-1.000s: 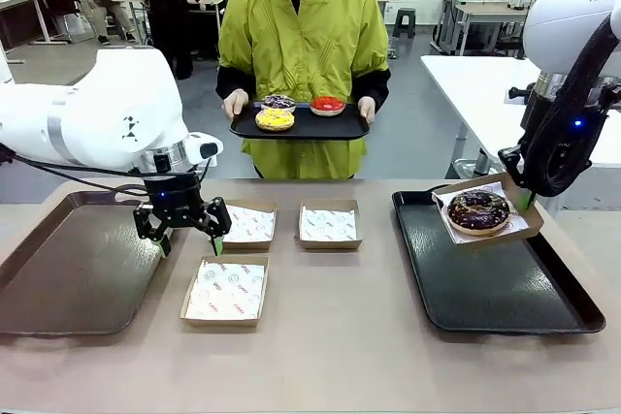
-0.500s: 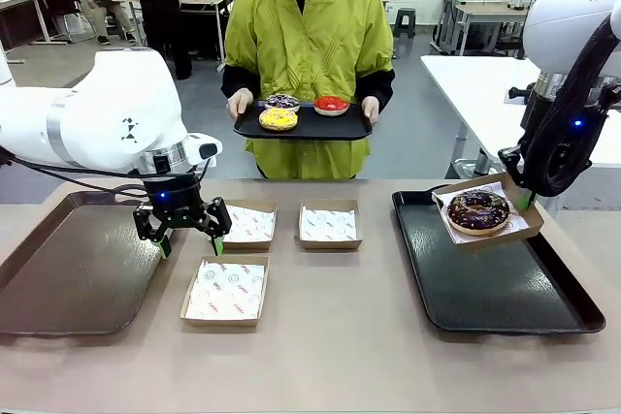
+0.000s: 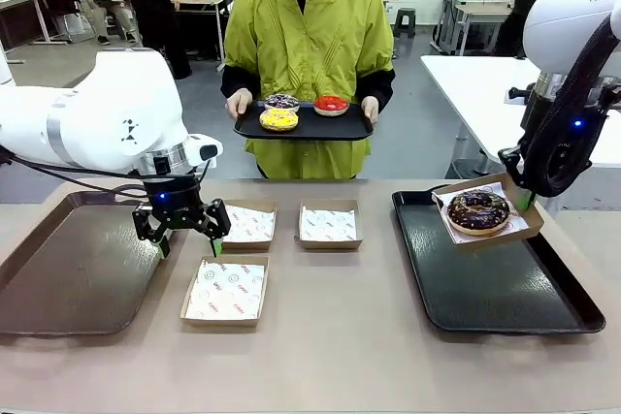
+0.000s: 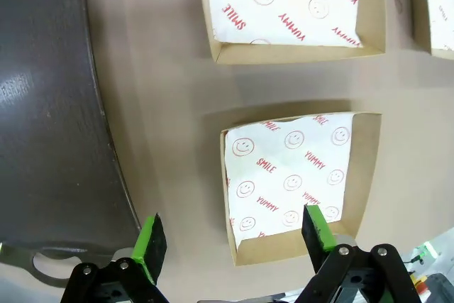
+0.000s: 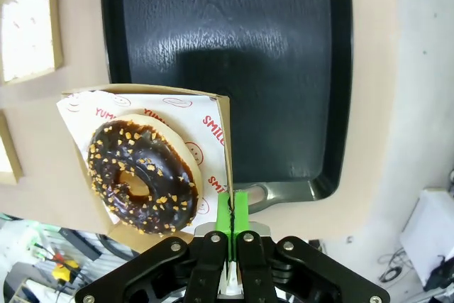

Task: Individually package the donuts and arrange them on the tray.
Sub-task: Place the picked Paper togo box on the Handle tray while simultaneously picking up another Paper togo box from the table with the other hand.

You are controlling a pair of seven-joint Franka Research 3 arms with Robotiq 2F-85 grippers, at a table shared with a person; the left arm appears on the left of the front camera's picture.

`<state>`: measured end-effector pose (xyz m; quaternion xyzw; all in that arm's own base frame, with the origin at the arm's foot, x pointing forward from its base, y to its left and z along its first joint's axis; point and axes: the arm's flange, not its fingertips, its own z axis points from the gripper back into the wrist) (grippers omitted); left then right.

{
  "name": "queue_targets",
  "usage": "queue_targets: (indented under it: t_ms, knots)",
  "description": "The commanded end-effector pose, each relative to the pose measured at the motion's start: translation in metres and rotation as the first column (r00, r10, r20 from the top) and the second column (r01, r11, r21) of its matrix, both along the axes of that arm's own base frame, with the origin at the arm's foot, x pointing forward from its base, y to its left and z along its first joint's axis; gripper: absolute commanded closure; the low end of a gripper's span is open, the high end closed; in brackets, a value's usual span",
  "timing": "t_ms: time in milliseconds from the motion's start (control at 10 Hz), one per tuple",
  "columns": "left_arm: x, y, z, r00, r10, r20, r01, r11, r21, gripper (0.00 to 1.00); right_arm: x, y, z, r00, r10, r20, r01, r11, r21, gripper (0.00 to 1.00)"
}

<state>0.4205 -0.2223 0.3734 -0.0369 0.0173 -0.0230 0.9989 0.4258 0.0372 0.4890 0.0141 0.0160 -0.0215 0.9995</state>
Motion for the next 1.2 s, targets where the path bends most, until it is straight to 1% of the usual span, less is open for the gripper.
queue_targets:
  t_ms: [0, 200, 300, 400, 500, 600, 800, 900, 1100]
  knots:
    - [-0.030, -0.016, 0.000, 0.999, -0.016, 0.034, 0.010, 0.988, 0.153, 0.00, -0.010, 0.005, -0.012, 0.999, -0.034, -0.019, 0.033, 0.999, -0.012, 0.99]
    - [-0.053, -0.025, 0.003, 0.999, -0.019, 0.045, 0.008, 0.974, 0.227, 0.00, -0.029, 0.009, -0.020, 0.999, -0.039, -0.037, 0.039, 0.999, -0.007, 0.99]
    - [-0.060, -0.027, 0.003, 0.998, -0.007, 0.059, -0.008, 0.969, 0.249, 0.00, -0.036, 0.009, -0.024, 0.998, -0.050, -0.037, 0.050, 0.999, 0.012, 0.99]
    - [-0.064, -0.027, 0.001, 0.999, 0.000, 0.054, -0.013, 0.971, 0.238, 0.00, -0.042, 0.011, -0.033, 0.999, -0.022, -0.037, 0.023, 0.999, 0.032, 0.99]
    - [-0.067, -0.026, -0.004, 0.999, 0.002, 0.047, -0.012, 0.975, 0.221, 0.00, -0.045, 0.012, -0.044, 0.999, -0.016, -0.036, 0.018, 0.999, 0.038, 0.99]
    - [-0.069, -0.025, -0.013, 0.999, 0.000, 0.037, -0.007, 0.979, 0.204, 0.00, -0.046, 0.012, -0.054, 0.999, -0.004, -0.041, 0.006, 0.998, 0.058, 0.99]
    - [-0.067, -0.019, -0.031, 0.997, 0.000, 0.073, -0.010, 0.991, 0.133, 0.00, -0.040, 0.012, -0.074, 1.000, -0.007, 0.014, 0.006, 0.996, 0.090, 0.99]
    - [-0.066, -0.017, -0.036, 0.996, -0.002, 0.091, -0.008, 0.994, 0.108, 0.00, -0.036, 0.013, -0.080, 1.000, -0.011, 0.025, 0.009, 0.995, 0.100, 0.99]
    - [-0.064, -0.015, -0.042, 0.993, -0.011, 0.115, 0.001, 0.996, 0.094, 0.00, -0.028, 0.015, -0.095, 1.000, -0.014, 0.017, 0.012, 0.993, 0.120, 0.99]
